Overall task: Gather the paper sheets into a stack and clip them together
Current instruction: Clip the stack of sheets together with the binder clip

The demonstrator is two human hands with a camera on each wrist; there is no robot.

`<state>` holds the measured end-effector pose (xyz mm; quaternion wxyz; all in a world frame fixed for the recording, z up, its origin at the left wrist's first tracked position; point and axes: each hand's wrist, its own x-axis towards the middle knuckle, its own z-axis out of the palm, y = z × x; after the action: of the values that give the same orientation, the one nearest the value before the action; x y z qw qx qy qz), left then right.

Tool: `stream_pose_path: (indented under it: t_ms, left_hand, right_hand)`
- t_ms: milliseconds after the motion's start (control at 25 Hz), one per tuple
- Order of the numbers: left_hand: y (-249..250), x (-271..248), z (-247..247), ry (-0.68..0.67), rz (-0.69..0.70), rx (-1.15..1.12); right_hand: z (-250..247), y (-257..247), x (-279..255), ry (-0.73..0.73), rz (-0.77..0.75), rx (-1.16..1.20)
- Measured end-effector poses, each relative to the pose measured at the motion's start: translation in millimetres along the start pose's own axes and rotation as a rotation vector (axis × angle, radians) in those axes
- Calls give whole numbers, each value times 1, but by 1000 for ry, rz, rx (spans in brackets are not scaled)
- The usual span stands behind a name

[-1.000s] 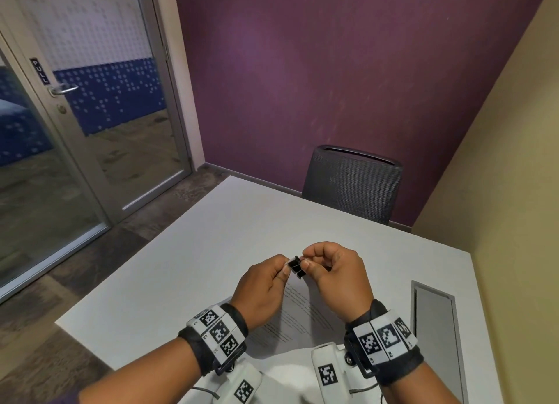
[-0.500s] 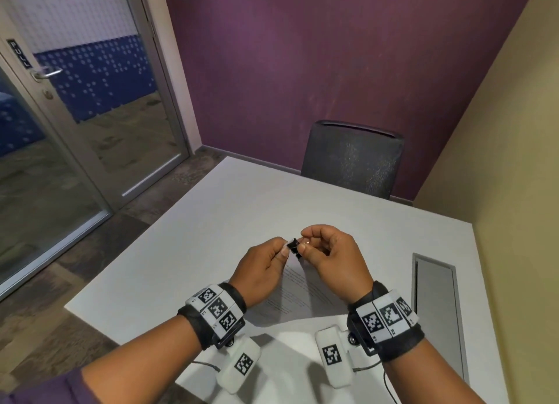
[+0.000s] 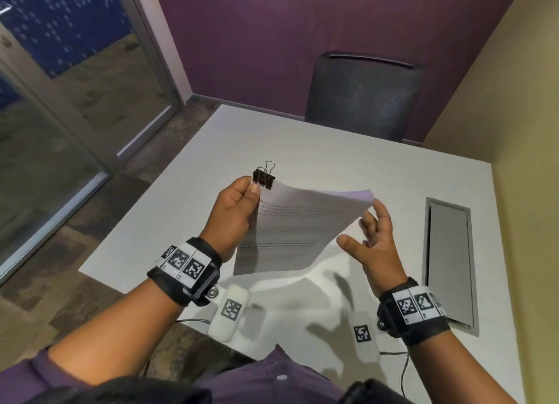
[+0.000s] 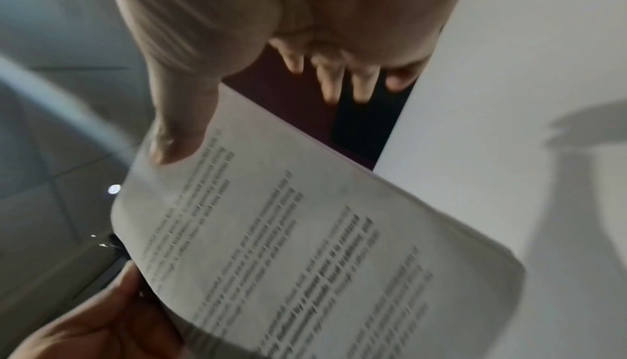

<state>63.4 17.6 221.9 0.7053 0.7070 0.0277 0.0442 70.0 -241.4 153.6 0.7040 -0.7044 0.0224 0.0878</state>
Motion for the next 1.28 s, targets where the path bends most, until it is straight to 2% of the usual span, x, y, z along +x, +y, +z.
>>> stream_pose_path:
  t_ms: [80, 200, 320, 400, 480, 560, 720, 840, 960, 1080, 1280]
  left_hand:
    - [5, 7, -6, -32, -57, -120]
    - [12, 25, -19, -84, -99, -248]
    - [10, 47, -37, -54, -156, -361]
    - [5, 66, -49, 8, -194, -474]
    - [-7, 86, -59, 65, -253, -513]
    - [-26, 101, -65, 62, -332, -464]
    - [-72, 107, -71, -94, -572, -194]
    - [-105, 105, -80, -190, -727, -216]
    - [-128, 101, -90, -381, -828, -143]
    - [-130, 114, -96, -464, -726, -6]
    - [-99, 188, -92, -267, -244, 202]
  right_hand:
    - [14, 14, 4, -123, -3, 30]
    - [34, 19, 17, -95, 13, 99]
    - [43, 23, 26, -149, 97, 181]
    - [52, 26, 30, -178, 145, 155]
    - [63, 31, 35, -136, 163, 100]
    - [74, 35, 43, -24, 184, 44]
    - [88, 50, 58, 98, 255, -3]
    - [92, 62, 67, 148, 301, 44]
    - [99, 67, 70, 220, 334, 199]
    - [102, 65, 71, 242, 358, 297]
    - [98, 58, 70, 218, 343, 381]
